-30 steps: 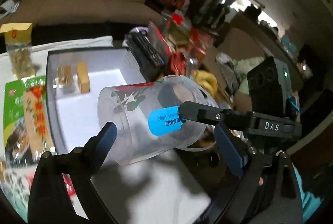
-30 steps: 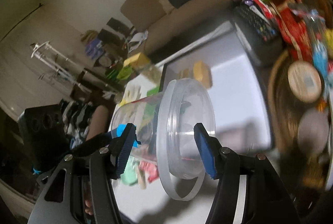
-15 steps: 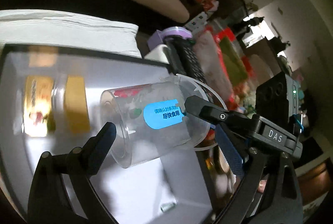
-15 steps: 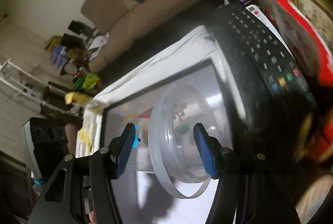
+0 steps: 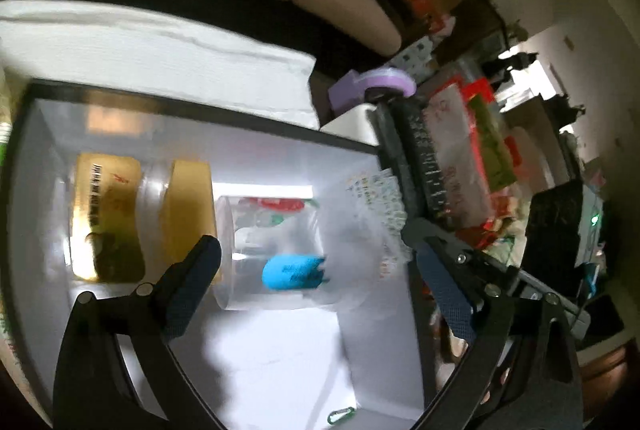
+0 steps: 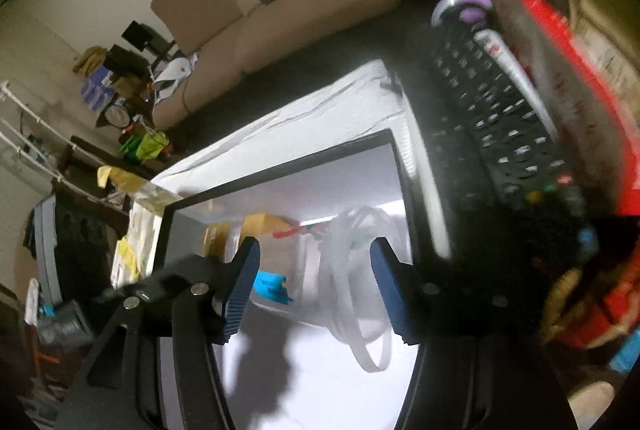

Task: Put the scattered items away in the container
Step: 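Lower the cup into the black box and open the right gripper, then withdraw the right gripper from the box back over the table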

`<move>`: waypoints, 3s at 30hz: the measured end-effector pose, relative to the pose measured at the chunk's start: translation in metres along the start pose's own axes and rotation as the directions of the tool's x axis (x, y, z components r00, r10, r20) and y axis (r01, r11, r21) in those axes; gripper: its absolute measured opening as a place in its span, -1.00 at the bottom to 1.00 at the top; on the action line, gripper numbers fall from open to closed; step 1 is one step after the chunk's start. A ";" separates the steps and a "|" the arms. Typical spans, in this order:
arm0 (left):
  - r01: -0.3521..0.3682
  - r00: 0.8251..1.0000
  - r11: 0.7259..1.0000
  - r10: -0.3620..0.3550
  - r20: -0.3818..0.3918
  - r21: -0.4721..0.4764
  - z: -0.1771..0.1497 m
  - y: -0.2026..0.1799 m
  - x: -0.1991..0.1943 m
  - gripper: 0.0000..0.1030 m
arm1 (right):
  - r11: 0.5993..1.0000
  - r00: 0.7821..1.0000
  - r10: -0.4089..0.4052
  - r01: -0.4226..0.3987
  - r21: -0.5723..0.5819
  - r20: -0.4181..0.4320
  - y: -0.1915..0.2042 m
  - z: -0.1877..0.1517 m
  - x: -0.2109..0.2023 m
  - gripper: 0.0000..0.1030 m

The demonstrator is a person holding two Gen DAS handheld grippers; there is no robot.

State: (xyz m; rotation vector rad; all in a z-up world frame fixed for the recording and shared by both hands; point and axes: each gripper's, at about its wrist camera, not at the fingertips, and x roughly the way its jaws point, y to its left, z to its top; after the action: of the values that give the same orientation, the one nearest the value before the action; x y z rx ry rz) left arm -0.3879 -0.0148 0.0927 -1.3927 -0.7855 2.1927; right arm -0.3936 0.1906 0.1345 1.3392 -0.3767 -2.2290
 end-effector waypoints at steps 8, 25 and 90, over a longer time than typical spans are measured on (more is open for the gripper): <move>-0.020 1.000 0.999 0.020 -0.018 -0.026 -0.030 -0.005 -0.034 0.99 | 0.997 0.996 0.074 -0.075 -0.008 -0.052 0.015 -0.040 -0.044 0.37; 0.016 0.998 0.987 -0.025 0.052 0.160 -0.164 -0.018 -0.168 1.00 | 0.994 0.955 -0.102 0.083 -0.077 -0.279 0.050 -0.070 0.056 0.36; -0.228 0.951 0.964 0.251 0.181 -0.139 -0.400 0.125 -0.315 1.00 | 0.946 0.983 0.082 -0.130 -0.298 -0.167 0.201 -0.348 -0.064 1.00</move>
State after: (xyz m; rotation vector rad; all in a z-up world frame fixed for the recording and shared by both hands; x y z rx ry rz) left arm 0.0986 -0.2104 0.0870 -1.4052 -0.8651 2.5407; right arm -0.0069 0.0666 0.1121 1.2763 -0.0404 -1.9829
